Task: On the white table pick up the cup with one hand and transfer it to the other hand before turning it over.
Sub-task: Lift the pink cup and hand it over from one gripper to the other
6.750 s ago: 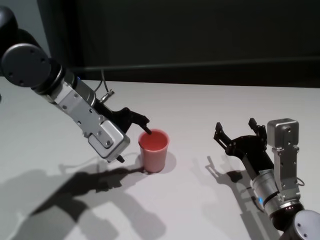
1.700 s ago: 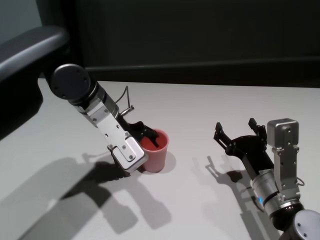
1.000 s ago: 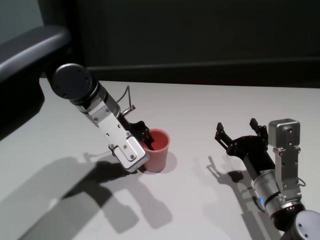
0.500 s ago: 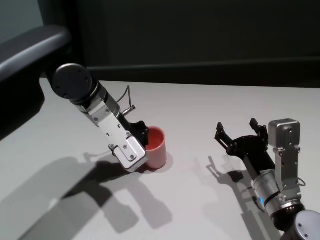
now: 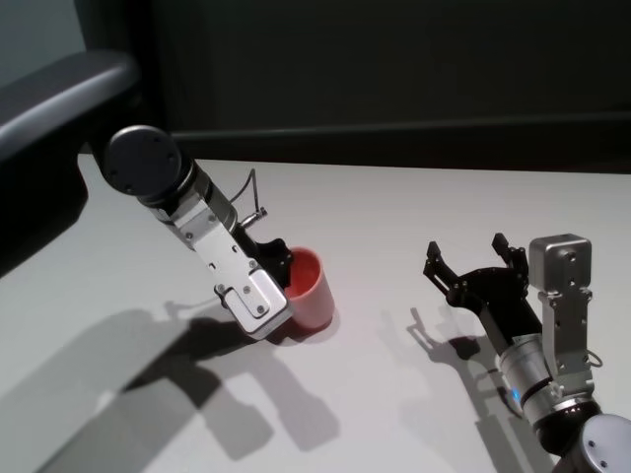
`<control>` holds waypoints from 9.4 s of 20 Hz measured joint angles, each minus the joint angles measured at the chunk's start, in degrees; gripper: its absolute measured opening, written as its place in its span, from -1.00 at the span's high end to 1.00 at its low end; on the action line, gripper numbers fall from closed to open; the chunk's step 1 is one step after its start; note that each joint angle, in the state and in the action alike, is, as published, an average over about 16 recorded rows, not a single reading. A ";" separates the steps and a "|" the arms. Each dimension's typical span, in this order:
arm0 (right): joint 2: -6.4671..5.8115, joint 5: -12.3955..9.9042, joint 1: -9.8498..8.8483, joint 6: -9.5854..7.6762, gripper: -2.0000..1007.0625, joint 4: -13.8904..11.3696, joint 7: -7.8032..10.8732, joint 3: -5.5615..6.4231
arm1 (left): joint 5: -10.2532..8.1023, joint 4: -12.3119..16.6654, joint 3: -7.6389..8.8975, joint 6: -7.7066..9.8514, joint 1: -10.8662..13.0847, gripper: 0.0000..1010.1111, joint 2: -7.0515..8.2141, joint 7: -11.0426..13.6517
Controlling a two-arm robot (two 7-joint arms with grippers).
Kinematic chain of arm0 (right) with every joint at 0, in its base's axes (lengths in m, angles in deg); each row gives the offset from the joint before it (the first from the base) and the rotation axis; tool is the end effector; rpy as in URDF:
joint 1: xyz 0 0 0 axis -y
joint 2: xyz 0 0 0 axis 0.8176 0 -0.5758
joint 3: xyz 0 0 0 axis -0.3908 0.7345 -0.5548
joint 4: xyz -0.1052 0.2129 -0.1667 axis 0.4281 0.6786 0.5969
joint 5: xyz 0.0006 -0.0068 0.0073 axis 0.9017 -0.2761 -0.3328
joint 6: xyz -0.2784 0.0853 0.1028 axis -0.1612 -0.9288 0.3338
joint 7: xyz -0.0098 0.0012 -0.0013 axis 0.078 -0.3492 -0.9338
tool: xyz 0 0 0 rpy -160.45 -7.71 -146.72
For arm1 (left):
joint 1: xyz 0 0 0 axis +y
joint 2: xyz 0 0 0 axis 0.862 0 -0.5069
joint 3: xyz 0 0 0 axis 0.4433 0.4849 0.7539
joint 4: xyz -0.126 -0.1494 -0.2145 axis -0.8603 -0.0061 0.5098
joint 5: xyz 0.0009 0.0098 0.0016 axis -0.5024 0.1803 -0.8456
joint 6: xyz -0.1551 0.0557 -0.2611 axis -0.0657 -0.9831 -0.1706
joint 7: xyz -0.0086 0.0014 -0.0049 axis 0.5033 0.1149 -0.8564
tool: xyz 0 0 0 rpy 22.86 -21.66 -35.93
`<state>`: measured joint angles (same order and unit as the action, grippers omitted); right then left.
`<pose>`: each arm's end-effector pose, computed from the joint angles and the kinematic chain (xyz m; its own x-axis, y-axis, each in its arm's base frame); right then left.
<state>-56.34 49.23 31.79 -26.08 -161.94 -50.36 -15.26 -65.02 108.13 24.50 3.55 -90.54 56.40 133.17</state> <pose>0.3002 0.0393 -0.3070 0.2028 -0.9779 -0.0509 0.9792 0.2028 0.0057 0.4895 -0.0564 -0.1358 0.4632 -0.7964 0.3887 -0.1239 0.3762 0.9182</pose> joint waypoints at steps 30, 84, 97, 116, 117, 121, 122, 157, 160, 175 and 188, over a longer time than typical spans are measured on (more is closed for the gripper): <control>0.00 0.00 0.00 0.00 -0.99 0.00 0.00 0.00 | -16.55 3.14 8.40 -7.63 3.28 0.92 8.31 -12.71; 0.00 0.00 0.00 0.00 -0.99 0.00 0.00 0.00 | -42.14 -0.37 20.17 -0.55 8.96 0.92 4.12 -8.45; 0.00 0.00 0.00 0.00 -0.99 0.00 0.00 0.00 | -43.49 -2.03 21.61 -0.50 8.90 0.92 2.46 -6.96; 0.00 0.00 0.00 0.00 -0.99 0.00 0.00 0.00 | -47.69 -6.59 22.75 -7.33 8.41 0.92 -0.80 -2.07; 0.00 0.00 0.00 0.00 -0.99 0.00 0.00 0.00 | -48.17 -6.94 22.82 -7.98 8.40 0.92 -1.05 -1.59; 0.00 0.00 0.00 0.00 -0.99 0.00 0.00 0.00 | -50.16 -8.29 23.07 -10.67 8.39 0.92 -1.99 0.46; 0.00 0.00 0.00 0.00 -0.99 0.00 0.00 0.00 | -50.66 -8.60 23.12 -11.33 8.40 0.92 -2.21 0.96; 0.01 0.00 0.00 0.00 -0.99 0.00 0.01 0.01 | -54.17 -9.92 23.40 -16.04 9.24 0.92 -3.01 4.74; 0.11 -0.10 -0.02 -0.03 -0.99 -0.03 0.13 0.18 | -54.17 -9.94 23.40 -16.01 9.24 0.92 -3.02 4.72; 2.09 -3.65 -0.21 -1.48 -0.99 -2.25 3.37 4.50 | -54.18 -9.98 23.47 -15.93 9.24 0.92 -3.07 4.68; 4.30 -12.50 0.82 -4.98 -0.99 -4.69 8.49 9.39 | -54.18 -9.98 23.48 -15.92 9.24 0.92 -3.07 4.69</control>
<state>-52.04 36.73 32.62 -31.06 -166.63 -41.87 -5.87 -119.21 98.15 47.98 -12.37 -81.30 53.33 137.86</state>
